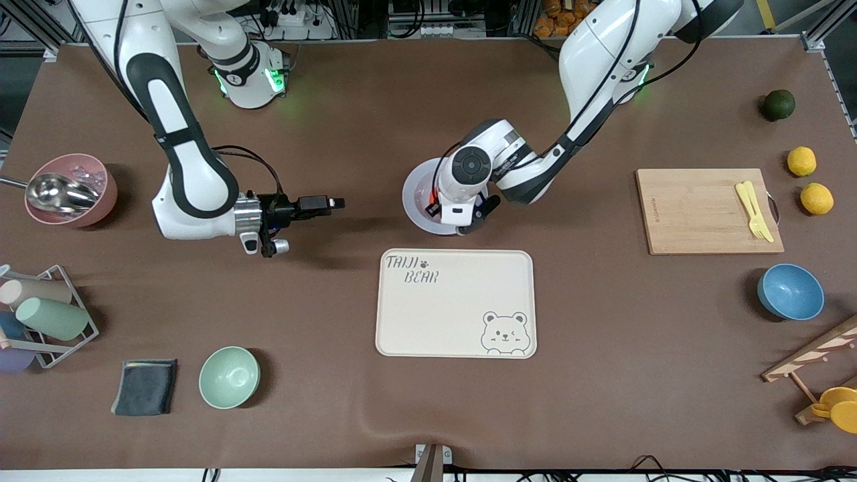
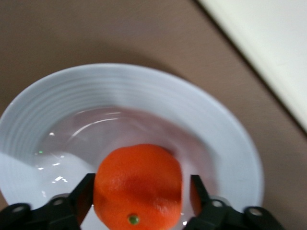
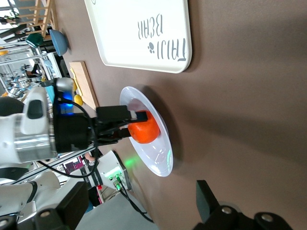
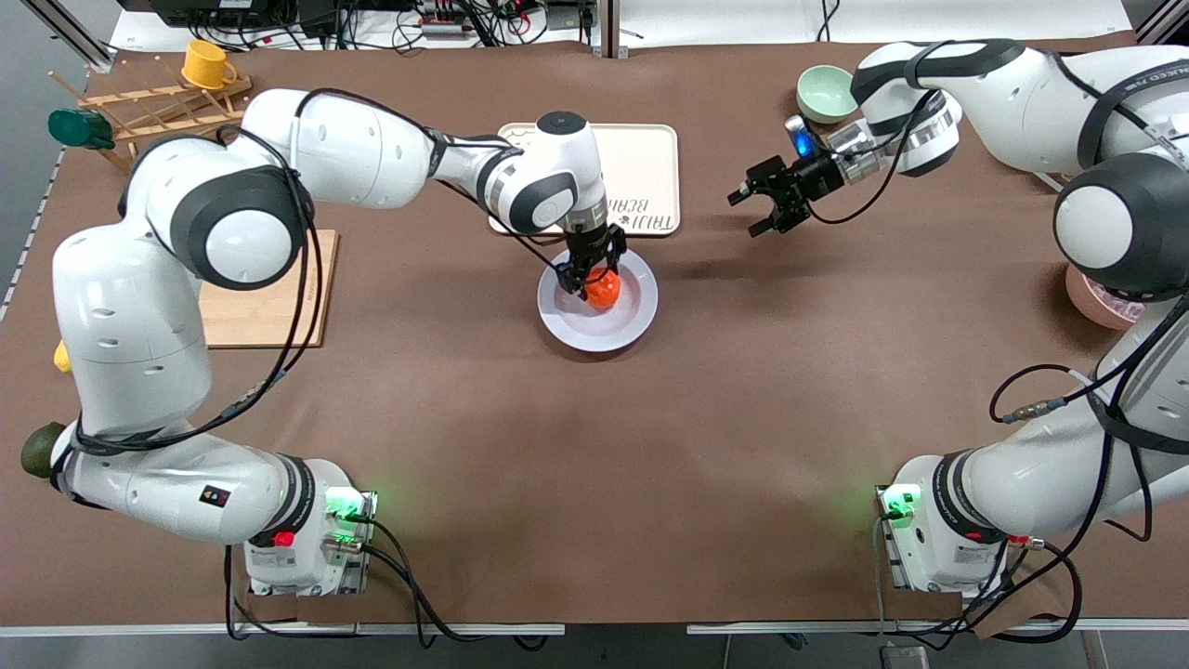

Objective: Place orange and plate with both arms
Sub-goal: 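Release the orange on the plate and withdraw the left gripper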

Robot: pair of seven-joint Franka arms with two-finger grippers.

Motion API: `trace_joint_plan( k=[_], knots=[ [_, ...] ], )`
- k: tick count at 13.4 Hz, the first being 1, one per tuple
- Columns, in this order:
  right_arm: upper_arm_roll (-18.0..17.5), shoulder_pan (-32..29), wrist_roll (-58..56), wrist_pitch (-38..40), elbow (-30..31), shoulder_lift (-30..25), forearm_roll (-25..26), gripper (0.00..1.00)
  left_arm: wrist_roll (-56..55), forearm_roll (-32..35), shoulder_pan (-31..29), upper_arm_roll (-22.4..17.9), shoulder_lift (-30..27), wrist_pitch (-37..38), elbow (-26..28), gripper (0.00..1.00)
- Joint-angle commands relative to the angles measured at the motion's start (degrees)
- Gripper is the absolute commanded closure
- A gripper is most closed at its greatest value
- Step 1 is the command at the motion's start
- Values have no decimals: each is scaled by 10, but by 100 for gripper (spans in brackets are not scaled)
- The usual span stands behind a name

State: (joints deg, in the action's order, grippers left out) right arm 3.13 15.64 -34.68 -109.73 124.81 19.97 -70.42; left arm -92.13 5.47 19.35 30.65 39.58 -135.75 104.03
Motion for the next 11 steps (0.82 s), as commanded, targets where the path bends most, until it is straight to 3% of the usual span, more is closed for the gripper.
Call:
trace_joint_plan(
  k=[1,6,8,11],
  knots=[
    [4,46,-23,-44,20,-5,-51,3,-14,17,-3,-7,-29,8,-17,0],
    [5,120,-38,-110,22,7,-139,9,-10,37,-35,-28,-139,55,-31,0],
    [4,140,-70,-131,21,23,-179,10,3,75,-55,-29,-148,146,-91,0],
    [5,171,-104,-161,21,40,-224,14,140,112,-90,-29,-152,268,-167,0]
  ],
)
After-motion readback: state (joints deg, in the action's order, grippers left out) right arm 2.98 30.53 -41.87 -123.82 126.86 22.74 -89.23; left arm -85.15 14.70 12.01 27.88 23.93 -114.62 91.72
